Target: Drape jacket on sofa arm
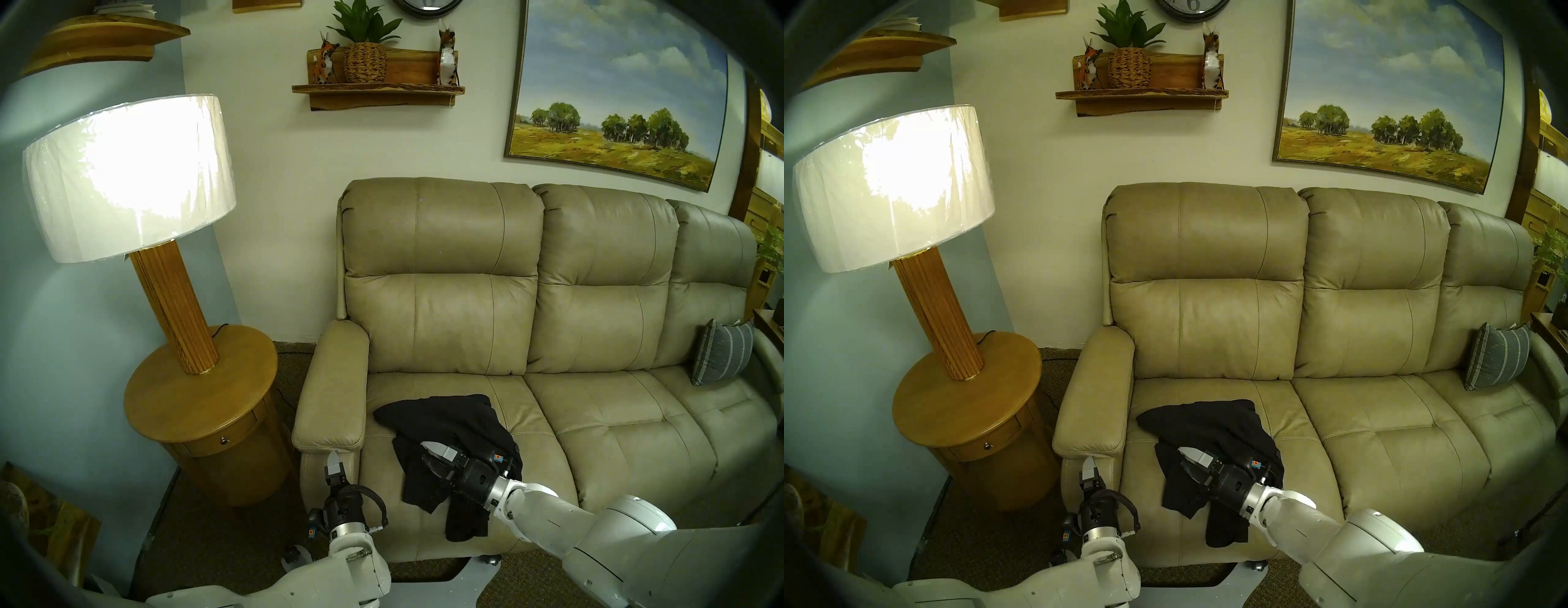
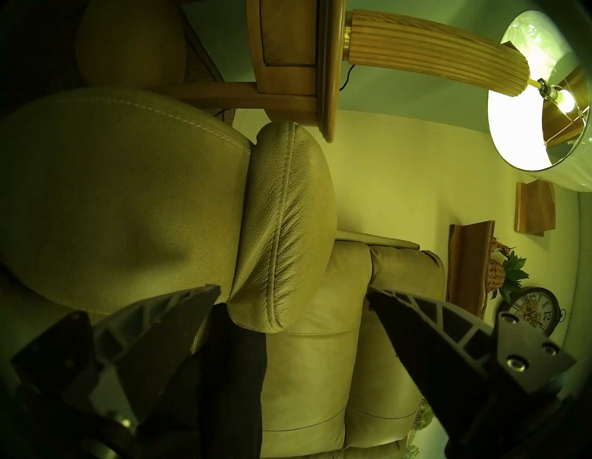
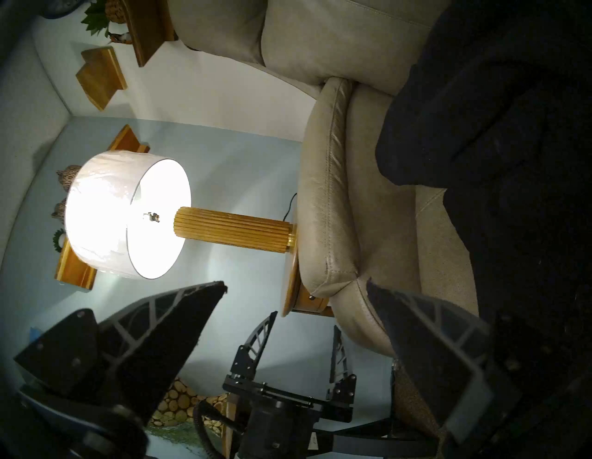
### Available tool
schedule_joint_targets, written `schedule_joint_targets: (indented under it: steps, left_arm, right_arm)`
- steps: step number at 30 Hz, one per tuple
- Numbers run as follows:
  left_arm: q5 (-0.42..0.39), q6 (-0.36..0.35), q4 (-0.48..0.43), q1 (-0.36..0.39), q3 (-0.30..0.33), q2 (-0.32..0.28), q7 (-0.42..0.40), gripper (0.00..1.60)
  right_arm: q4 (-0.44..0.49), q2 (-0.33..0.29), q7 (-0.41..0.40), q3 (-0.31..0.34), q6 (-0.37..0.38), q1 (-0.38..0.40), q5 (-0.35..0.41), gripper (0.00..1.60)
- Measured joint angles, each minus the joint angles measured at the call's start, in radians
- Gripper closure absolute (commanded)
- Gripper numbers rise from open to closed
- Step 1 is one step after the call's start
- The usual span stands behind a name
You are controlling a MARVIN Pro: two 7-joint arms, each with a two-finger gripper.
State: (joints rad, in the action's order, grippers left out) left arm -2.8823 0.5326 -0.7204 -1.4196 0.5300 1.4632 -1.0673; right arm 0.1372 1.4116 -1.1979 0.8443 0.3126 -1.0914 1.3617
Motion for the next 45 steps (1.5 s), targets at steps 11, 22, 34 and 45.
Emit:
schedule_joint_targets:
  steps: [11, 22, 34, 45]
  left_arm:
    - [0.000, 0.000, 0.001, 0.000, 0.003, 0.000, 0.004, 0.00]
    - [0.000, 0.000, 0.002, 0.000, 0.004, 0.000, 0.007, 0.00]
    - [0.000, 0.000, 0.003, 0.000, 0.005, 0.000, 0.009, 0.00]
    - [0.000, 0.000, 0.003, 0.000, 0.006, 0.000, 0.012, 0.00]
  right_arm:
    - [-0.042, 0.096, 0.214, 0.030, -0.044, 0.064, 0.014, 0.00]
    - [-0.046, 0.154, 0.480, 0.107, -0.086, 0.109, 0.063, 0.00]
    - [-0.048, 0.155, 0.655, 0.181, -0.117, 0.092, 0.113, 0.00]
    - [-0.044, 0.179, 0.785, 0.229, -0.153, 0.117, 0.142, 0.00]
